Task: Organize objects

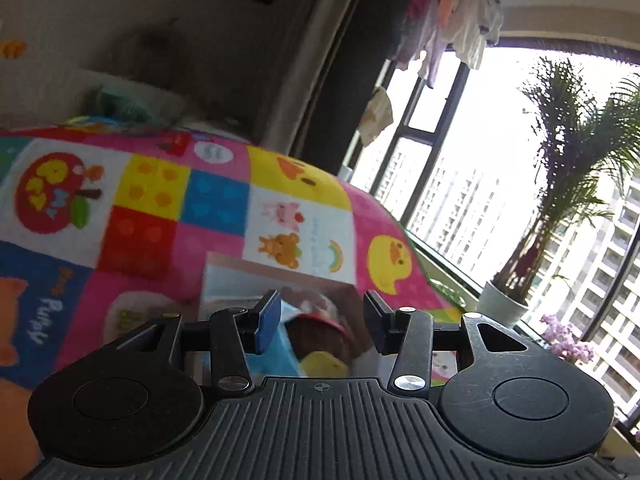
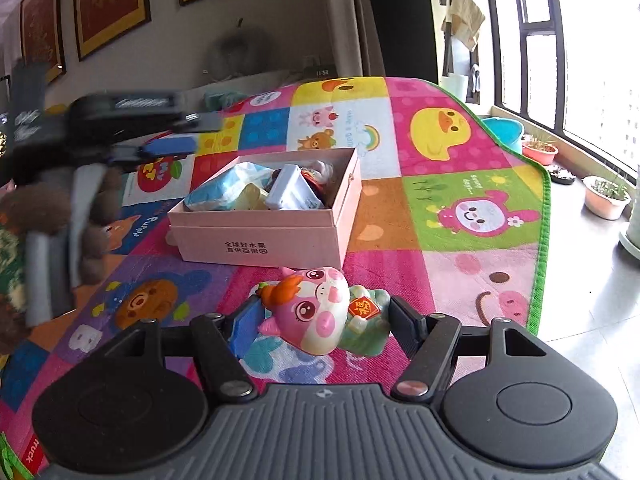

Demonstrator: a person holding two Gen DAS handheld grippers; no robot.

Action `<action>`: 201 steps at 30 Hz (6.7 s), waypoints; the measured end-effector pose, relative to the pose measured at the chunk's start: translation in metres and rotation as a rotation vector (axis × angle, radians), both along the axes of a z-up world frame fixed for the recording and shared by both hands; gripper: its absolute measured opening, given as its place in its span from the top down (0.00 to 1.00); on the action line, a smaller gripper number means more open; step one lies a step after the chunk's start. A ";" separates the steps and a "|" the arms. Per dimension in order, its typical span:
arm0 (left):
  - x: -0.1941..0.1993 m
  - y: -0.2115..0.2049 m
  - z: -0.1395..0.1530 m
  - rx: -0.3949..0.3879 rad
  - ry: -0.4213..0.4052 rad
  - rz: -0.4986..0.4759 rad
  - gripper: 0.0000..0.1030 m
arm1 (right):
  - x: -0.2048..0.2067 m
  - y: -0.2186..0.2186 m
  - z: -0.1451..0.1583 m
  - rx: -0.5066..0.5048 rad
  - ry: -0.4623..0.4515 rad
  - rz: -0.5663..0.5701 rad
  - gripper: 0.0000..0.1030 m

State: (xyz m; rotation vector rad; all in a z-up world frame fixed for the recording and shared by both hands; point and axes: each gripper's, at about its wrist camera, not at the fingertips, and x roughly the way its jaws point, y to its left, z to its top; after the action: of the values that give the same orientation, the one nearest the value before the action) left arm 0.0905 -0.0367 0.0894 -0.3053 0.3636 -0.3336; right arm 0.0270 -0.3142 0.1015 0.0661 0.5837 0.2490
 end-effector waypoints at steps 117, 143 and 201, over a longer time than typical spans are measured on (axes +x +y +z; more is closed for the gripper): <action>0.014 0.110 -0.054 0.275 0.405 0.217 0.02 | 0.068 0.129 -0.022 -0.212 0.053 0.127 0.53; -0.059 0.084 -0.015 0.292 0.251 0.162 0.03 | 0.020 0.110 -0.007 -0.149 0.072 0.039 0.16; -0.085 0.019 -0.089 0.396 0.303 0.184 0.02 | 0.026 0.103 -0.058 -0.143 0.103 -0.099 0.00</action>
State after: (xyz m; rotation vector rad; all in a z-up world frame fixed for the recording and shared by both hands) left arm 0.0055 -0.0180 0.0004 0.0024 0.6834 -0.0288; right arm 0.0530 -0.2112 0.0437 -0.0304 0.6969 0.1075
